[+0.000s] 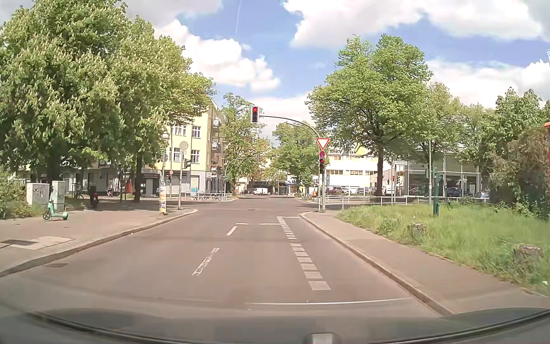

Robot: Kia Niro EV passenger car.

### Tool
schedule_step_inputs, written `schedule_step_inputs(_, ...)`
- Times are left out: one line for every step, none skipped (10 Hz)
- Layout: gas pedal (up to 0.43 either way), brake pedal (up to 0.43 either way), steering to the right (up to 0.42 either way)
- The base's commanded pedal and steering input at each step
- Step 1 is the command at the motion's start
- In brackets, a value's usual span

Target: Follow the waypoints while adhering to traffic rules and regulations

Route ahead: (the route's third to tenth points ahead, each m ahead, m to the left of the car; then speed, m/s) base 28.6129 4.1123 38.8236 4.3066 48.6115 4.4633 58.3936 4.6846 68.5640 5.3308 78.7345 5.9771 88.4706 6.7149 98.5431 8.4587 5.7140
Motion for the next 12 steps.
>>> schedule_step_inputs(0.0, 0.207, -0.006)
schedule_step_inputs(0.0, 0.207, -0.006)
schedule_step_inputs(0.0, 0.207, -0.006)
schedule_step_inputs(0.0, 0.207, -0.006)
schedule_step_inputs(0.0, 0.207, -0.006)
schedule_step_inputs(0.0, 0.207, -0.006)
schedule_step_inputs(0.0, 0.207, -0.007)
schedule_step_inputs(0.0, 0.207, -0.009)
schedule_step_inputs(0.0, 0.22, -0.019)
schedule_step_inputs(0.0, 0.238, -0.039)
schedule_step_inputs(0.0, 0.25, -0.052)
schedule_step_inputs(0.0, 0.262, -0.051)
